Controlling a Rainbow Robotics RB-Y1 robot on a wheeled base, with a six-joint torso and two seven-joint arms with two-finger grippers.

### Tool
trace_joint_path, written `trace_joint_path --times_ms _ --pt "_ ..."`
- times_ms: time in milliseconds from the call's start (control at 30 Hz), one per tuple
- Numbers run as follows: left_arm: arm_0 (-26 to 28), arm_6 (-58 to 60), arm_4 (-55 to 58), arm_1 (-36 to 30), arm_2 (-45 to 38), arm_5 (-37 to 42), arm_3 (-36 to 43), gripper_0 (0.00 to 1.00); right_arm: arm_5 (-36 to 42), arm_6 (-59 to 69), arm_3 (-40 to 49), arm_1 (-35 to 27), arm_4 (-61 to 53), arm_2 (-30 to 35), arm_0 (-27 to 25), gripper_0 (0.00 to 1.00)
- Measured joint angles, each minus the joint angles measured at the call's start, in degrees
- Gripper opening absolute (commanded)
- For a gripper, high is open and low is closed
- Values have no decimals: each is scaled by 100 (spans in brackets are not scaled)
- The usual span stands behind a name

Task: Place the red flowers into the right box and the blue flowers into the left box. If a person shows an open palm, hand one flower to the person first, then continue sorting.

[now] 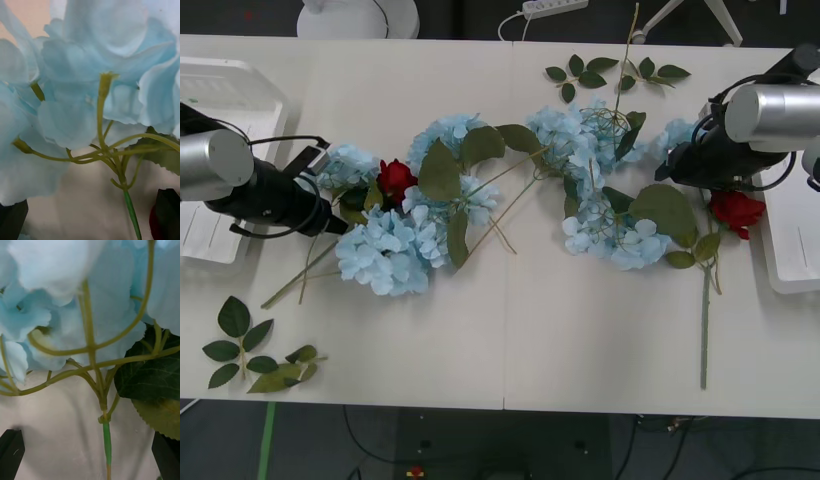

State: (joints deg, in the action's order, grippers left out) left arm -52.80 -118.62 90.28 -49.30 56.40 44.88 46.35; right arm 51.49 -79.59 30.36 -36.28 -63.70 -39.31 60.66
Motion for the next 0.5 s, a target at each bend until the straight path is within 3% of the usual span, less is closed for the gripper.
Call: trace_joint_path --times_ms 500 --pt "-168 0 -859 316 0 -37 -299 100 -226 0 -548 296 200 0 0 100"
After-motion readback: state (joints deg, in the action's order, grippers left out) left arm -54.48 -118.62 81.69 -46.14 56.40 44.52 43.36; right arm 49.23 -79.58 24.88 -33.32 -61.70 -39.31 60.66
